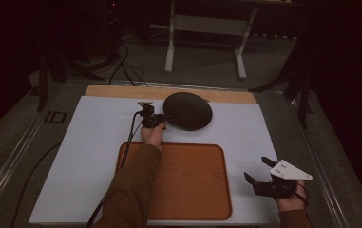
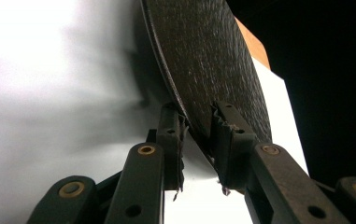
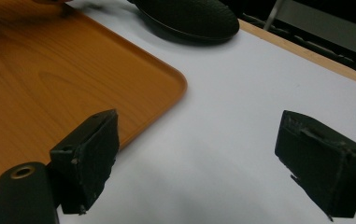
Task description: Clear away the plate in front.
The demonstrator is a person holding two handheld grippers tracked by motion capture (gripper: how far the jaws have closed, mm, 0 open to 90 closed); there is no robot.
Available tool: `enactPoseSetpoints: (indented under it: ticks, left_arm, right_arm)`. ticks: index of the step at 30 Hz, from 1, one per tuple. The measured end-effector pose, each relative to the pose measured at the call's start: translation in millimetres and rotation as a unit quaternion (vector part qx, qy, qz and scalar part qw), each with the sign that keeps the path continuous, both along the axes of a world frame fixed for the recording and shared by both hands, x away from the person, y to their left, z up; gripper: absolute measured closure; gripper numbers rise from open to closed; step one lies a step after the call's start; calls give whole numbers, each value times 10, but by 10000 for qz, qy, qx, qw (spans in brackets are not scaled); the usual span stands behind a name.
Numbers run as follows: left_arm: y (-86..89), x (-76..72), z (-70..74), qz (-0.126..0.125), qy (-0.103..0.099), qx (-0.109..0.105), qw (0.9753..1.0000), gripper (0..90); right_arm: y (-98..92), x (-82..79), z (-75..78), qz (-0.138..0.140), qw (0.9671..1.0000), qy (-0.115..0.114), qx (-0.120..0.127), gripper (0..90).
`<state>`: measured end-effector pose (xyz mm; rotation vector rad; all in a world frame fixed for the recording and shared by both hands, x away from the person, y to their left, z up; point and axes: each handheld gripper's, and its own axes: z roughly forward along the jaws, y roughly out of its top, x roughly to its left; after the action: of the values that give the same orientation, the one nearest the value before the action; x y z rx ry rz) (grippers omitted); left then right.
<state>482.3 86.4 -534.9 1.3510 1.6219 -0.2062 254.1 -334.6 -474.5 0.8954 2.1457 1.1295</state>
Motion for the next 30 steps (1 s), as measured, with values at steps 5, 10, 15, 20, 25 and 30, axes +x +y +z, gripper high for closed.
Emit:
enactPoseSetpoints:
  ticks: [5,10,15,20,25,30]
  left_arm:
    - [-59,30,-70,137,80,-223,9996,746]
    - [-156,58,-138,310,209,-491,9981,726]
    - [-228,51,-151,455,323,-768,9955,775]
    - [-229,35,-144,626,514,-1019,9915,827]
    - [-206,24,-106,641,588,-1214,9888,862]
    - [-167,-9,-95,669,826,-1352,9851,857]
  right_arm:
    - [0,7,-3,19,10000,11,0,134]
    - [5,10,-4,41,10000,14,-15,134]
    - [1,9,-3,48,10000,10,-15,134]
    - [-4,6,-1,48,10000,10,-16,135]
    - [-9,5,-1,34,10000,12,-19,134]
    - [-10,4,0,29,10000,8,-21,134]
